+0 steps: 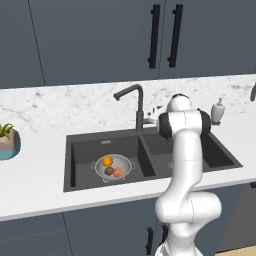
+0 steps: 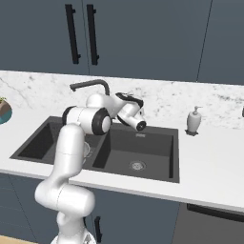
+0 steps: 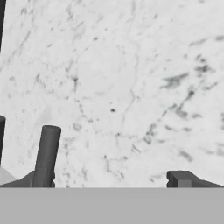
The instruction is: Put the colander in the sink, put the kiwi, peach, orange in the colander, and turn on the sink faucet and pour water over the colander.
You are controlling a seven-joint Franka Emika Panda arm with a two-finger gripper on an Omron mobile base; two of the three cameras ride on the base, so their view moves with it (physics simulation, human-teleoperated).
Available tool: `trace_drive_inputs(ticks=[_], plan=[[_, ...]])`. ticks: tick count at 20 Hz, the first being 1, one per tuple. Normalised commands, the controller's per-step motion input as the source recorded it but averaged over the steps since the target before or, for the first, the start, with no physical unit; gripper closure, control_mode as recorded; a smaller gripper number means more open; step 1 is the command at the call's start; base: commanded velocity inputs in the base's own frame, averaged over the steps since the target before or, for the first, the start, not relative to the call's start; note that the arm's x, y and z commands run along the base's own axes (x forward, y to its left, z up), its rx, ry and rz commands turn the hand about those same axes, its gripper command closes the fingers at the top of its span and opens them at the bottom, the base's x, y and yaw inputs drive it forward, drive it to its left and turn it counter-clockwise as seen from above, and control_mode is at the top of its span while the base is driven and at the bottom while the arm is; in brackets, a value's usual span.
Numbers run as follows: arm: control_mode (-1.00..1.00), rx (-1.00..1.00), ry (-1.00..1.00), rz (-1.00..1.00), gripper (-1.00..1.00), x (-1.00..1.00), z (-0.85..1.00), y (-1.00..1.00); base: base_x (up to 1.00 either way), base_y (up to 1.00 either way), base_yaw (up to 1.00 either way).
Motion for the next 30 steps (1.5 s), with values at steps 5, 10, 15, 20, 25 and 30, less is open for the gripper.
trace_drive_inputs(ticks=[5, 10, 15, 20, 25, 30], plan=[[-1.0, 0.0, 0.0, 0.0, -1.0, 0.47, -0.1, 0.0, 0.0, 0.0, 0.0], [-1.0, 0.0, 0.0, 0.0, -1.0, 0.38, -0.16, 0.0, 0.0, 0.0, 0.0], [-1.0, 0.0, 0.0, 0.0, -1.0, 0.12, -0.03, 0.07, 0.0, 0.0, 0.0], [-1.0, 0.0, 0.0, 0.0, -1.0, 0.08, 0.0, 0.12, 0.0, 0.0, 0.0], [-1.0, 0.0, 0.0, 0.0, 1.0, 0.3, 0.0, 0.02, 0.0, 0.0, 0.0], [-1.0, 0.0, 0.0, -0.01, 1.0, 0.39, -0.03, -0.14, 0.0, 0.0, 0.0]])
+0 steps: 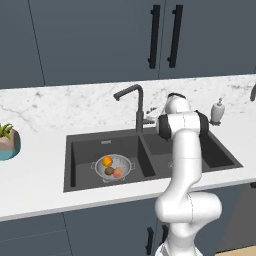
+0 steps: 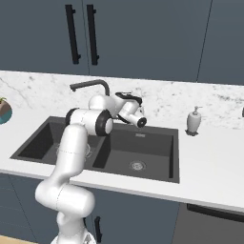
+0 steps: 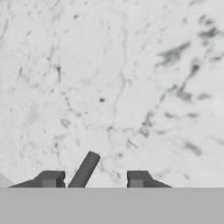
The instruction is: Put the colander in the sink, put the kiwi, peach, orange in the colander, and turn on the sink faucet and pour water over the colander.
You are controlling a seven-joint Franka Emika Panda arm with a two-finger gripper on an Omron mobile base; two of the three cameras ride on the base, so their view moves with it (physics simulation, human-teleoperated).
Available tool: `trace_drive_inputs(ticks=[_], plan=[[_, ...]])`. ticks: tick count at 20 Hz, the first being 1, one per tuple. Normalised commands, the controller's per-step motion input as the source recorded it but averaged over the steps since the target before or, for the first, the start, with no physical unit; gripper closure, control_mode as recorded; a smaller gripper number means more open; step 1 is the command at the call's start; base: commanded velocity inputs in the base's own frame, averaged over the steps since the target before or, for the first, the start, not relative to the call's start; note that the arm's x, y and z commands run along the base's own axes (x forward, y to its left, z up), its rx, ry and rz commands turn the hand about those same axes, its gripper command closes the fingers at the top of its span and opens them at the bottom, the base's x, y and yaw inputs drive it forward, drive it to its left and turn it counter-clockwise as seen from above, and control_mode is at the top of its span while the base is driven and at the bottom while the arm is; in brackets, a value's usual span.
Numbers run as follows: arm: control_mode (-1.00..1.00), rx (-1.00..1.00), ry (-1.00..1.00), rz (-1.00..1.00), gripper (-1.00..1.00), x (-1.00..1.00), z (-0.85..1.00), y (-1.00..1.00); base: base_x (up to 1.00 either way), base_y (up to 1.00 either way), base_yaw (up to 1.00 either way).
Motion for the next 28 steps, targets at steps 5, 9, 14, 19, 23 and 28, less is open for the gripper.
trace_drive_inputs(ticks=[5, 9, 14, 19, 23, 28], plan=[[-1.0, 0.0, 0.01, -0.08, 1.0, 0.39, -0.03, -0.31, 0.0, 0.0, 0.0], [-1.0, 0.0, 0.01, -0.12, 1.0, 0.29, -0.05, -0.49, 0.0, 0.0, 0.0], [-1.0, 0.0, 0.01, -0.12, 1.0, 0.24, -0.11, -0.62, 0.0, 0.0, 0.0], [-1.0, 0.0, 0.02, -0.09, 1.0, 0.24, -0.13, -0.74, 0.0, 0.0, 0.0], [-1.0, 0.0, 0.03, -0.07, 1.0, 0.22, -0.16, -0.81, 0.0, 0.0, 0.0], [-1.0, 0.0, 0.03, -0.05, 1.0, 0.19, -0.17, -0.9, 0.0, 0.0, 0.0]])
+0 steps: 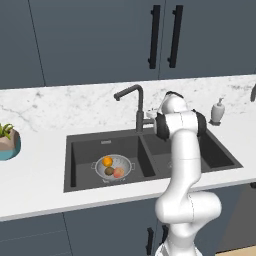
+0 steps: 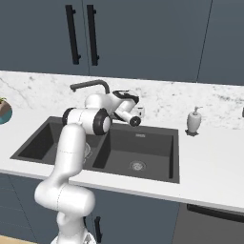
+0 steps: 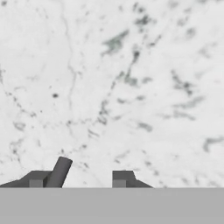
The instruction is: Put the colander in the sink, put the kiwi, peach, orange in the colander, and turn on the sink faucet and pour water over the colander.
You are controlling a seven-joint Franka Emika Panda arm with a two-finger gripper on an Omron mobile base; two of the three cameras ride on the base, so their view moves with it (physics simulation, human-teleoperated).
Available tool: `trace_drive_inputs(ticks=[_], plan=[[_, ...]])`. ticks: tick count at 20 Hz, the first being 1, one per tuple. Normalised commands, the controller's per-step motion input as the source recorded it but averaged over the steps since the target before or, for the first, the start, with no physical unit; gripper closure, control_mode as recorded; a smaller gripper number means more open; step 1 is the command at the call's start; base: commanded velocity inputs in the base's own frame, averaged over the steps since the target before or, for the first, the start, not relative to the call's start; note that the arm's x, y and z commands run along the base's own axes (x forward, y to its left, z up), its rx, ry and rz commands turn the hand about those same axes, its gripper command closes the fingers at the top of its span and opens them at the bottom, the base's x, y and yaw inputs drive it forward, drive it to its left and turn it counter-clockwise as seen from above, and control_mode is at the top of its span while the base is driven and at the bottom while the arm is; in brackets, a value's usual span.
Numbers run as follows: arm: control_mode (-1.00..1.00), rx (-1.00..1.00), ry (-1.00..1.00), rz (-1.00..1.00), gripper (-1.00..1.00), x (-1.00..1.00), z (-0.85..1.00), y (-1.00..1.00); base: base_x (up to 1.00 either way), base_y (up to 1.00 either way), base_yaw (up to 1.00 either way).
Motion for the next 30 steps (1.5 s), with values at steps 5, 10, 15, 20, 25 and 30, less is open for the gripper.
trace_drive_inputs(ticks=[5, 10, 15, 20, 25, 30], plan=[[-1.0, 0.0, 0.03, -0.03, 1.0, 0.16, -0.2, -0.97, 0.0, 0.0, 0.0], [-1.0, 0.0, 0.01, -0.03, 1.0, 0.09, -0.24, -0.96, 0.0, 0.0, 0.0], [-1.0, 0.0, 0.0, -0.03, 1.0, 0.03, -0.27, -0.93, 0.0, 0.0, 0.0], [-1.0, 0.0, 0.01, -0.03, 1.0, 0.02, -0.31, -0.93, 0.0, 0.0, 0.0], [-1.0, 0.0, 0.0, -0.02, 1.0, 0.0, -0.3, -0.84, 0.0, 0.0, 0.0], [-1.0, 0.0, 0.03, -0.09, 1.0, -0.02, -0.03, -0.39, 0.0, 0.0, 0.0]])
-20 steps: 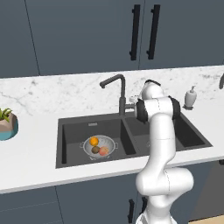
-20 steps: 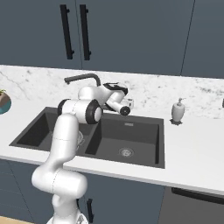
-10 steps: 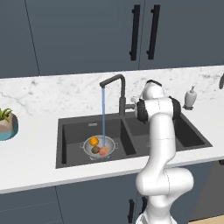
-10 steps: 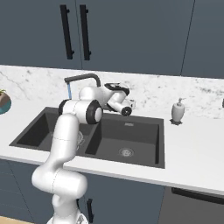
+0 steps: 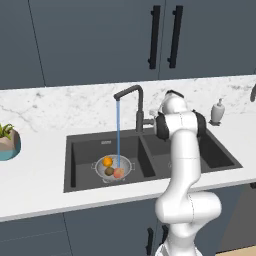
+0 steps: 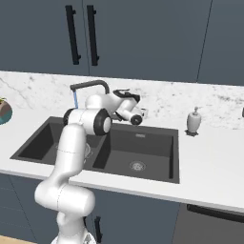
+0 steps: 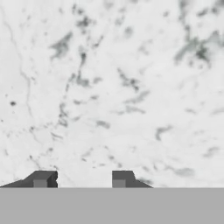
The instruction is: Put the colander in the sink, put the kiwi, peach, orange in the colander, and turn on the sink faucet and pour water over the colander.
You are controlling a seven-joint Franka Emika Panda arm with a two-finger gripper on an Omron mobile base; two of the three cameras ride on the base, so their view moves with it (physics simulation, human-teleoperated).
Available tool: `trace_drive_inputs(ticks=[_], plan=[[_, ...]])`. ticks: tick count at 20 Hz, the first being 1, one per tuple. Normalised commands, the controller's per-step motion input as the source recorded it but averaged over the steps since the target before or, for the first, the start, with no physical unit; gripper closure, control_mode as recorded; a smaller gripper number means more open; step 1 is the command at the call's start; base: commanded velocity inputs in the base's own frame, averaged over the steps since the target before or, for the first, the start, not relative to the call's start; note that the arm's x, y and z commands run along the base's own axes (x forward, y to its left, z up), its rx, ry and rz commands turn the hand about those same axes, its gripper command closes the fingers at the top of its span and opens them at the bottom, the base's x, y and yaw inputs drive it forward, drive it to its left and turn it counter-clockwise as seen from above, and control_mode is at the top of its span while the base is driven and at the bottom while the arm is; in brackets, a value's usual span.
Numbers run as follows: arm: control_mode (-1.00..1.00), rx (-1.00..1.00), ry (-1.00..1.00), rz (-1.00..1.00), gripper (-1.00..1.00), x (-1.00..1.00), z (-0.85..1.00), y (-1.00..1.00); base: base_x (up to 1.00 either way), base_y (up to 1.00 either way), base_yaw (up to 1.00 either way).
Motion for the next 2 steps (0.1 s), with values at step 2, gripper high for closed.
trace_drive_inputs(ticks=[2], plan=[[-1.0, 0.01, 0.0, -0.06, 1.0, 0.0, 0.0, -0.03, 0.0, 0.0, 0.0]])
